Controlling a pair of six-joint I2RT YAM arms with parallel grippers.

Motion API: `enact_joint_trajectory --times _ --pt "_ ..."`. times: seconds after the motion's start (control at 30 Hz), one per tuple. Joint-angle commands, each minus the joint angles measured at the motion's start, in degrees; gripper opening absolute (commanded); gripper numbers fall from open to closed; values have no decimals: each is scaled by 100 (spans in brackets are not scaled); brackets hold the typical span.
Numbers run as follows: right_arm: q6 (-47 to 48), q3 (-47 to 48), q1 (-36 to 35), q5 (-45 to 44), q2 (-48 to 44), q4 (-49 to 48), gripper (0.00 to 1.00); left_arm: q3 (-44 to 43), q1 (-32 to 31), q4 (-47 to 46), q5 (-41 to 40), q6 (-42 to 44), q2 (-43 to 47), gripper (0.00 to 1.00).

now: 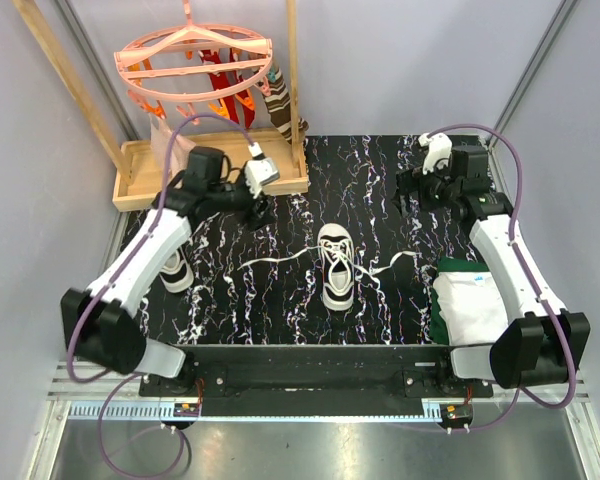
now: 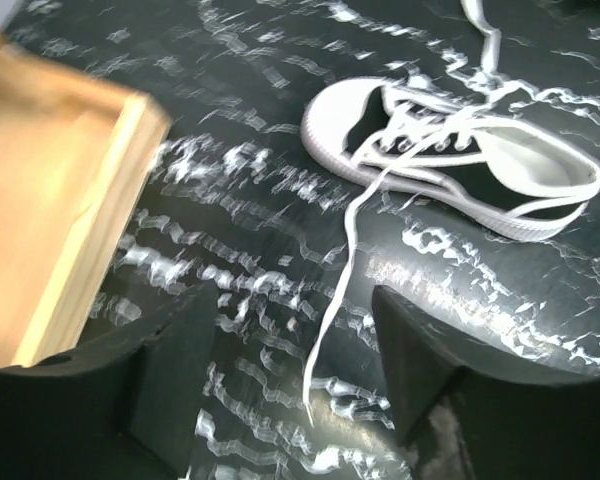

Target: Tie the shoes

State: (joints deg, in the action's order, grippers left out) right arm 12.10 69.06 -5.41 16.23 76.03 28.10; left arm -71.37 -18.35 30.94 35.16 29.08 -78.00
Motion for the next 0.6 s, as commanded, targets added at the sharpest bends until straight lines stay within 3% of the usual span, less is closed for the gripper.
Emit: enact_joint_trajectory --times 0.0,0.2,0.57 --pt "-49 292 -4 1038 113 -235 100 -491 -213 386 755 642 -846 70" --pt "600 380 -4 1698 193 72 100 -764 -704 439 211 792 -1971 67" --pt "1506 -287 -4 1656 325 1040 100 -1291 -1013 299 -115 581 -3221 56"
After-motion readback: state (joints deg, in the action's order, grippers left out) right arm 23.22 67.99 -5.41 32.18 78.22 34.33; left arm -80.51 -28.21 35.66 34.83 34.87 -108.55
